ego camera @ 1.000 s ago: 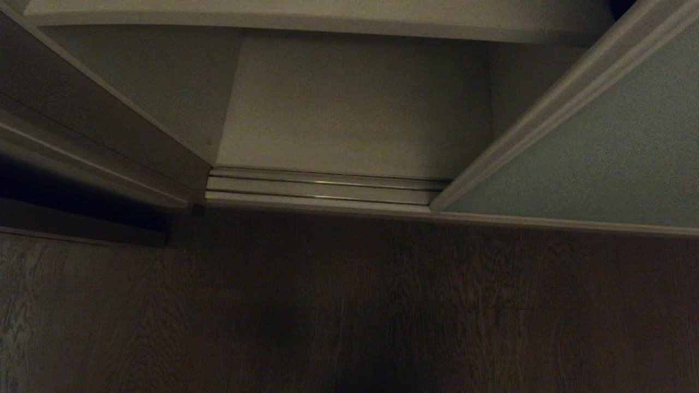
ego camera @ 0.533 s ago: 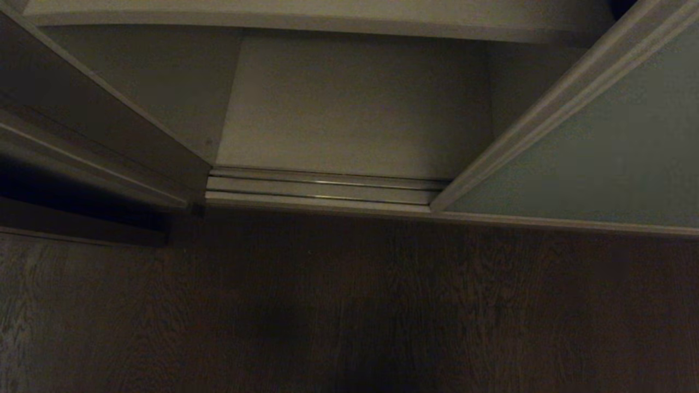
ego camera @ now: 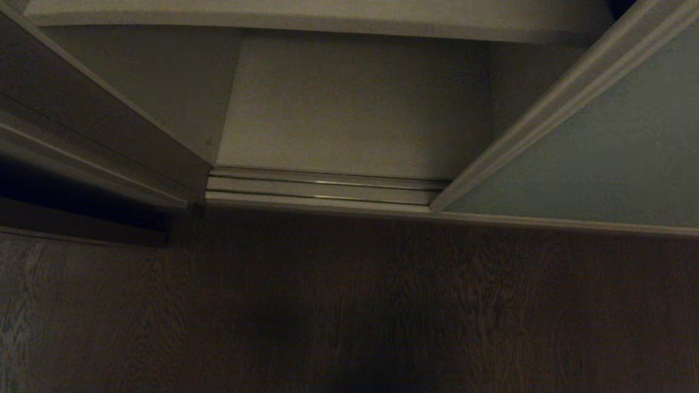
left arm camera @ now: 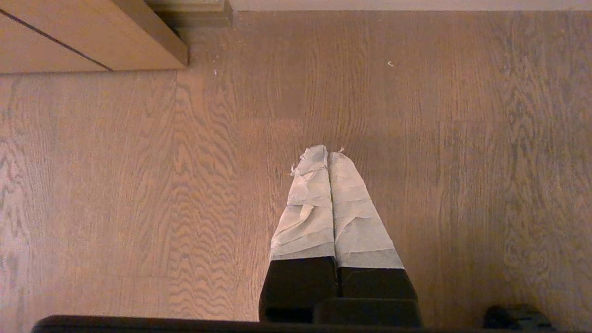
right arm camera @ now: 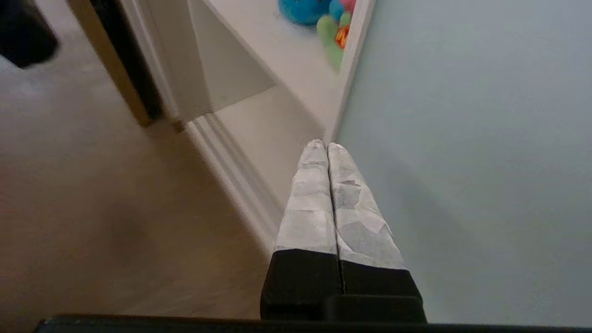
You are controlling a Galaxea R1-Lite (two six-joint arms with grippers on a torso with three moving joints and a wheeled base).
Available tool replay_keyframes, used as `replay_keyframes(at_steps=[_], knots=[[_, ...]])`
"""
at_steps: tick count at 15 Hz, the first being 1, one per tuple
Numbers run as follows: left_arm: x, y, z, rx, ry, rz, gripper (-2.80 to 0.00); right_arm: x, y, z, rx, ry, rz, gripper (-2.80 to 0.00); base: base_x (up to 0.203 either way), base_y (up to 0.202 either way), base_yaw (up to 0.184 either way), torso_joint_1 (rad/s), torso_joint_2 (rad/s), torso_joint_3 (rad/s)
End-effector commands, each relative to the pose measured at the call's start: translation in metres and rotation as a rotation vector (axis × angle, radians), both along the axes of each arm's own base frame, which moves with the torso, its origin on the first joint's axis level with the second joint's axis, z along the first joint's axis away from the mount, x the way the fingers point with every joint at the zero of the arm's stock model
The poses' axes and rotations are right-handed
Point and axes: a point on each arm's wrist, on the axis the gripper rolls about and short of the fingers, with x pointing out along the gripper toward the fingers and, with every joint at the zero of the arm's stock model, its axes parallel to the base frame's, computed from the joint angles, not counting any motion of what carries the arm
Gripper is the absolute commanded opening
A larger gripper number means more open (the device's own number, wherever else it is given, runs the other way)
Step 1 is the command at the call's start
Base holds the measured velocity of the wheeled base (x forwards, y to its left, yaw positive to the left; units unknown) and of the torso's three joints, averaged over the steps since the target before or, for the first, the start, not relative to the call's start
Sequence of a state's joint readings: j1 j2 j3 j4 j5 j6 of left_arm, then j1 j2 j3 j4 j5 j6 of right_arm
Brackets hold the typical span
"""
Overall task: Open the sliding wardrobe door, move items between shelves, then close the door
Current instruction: Close the door
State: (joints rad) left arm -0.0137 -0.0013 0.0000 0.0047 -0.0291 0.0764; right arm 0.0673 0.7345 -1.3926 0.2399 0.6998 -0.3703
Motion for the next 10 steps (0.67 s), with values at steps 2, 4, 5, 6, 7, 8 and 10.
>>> replay_keyframes(at_steps=[2,4,5,6,7,8,10], knots=[[0.0,0.0,0.0,0.0,0.001,0.0,-2.8,-0.024,0.006,-0.02,0.103,0.122,-0.034,-2.8,0.0,0.0,0.0,0.0,0.0,0.0],[0.0,0.0,0.0,0.0,0.001,0.0,-2.8,-0.027,0.013,-0.028,0.212,0.226,-0.103,-2.8,0.0,0.0,0.0,0.0,0.0,0.0],[0.0,0.0,0.0,0.0,0.001,0.0,-2.8,-0.024,0.017,-0.029,0.303,0.292,-0.139,-2.8,0.0,0.0,0.0,0.0,0.0,0.0],[0.0,0.0,0.0,0.0,0.001,0.0,-2.8,-0.021,0.019,-0.03,0.428,0.376,-0.154,-2.8,0.0,0.0,0.0,0.0,0.0,0.0],[0.0,0.0,0.0,0.0,0.001,0.0,-2.8,-0.018,0.02,-0.031,0.545,0.459,-0.151,-2.8,0.0,0.0,0.0,0.0,0.0,0.0],[0.0,0.0,0.0,0.0,0.001,0.0,-2.8,-0.015,0.02,-0.036,0.635,0.556,-0.157,-2.8,0.0,0.0,0.0,0.0,0.0,0.0],[0.0,0.0,0.0,0.0,0.001,0.0,-2.8,-0.013,0.02,-0.048,0.667,0.74,-0.142,-2.8,0.0,0.0,0.0,0.0,0.0,0.0]])
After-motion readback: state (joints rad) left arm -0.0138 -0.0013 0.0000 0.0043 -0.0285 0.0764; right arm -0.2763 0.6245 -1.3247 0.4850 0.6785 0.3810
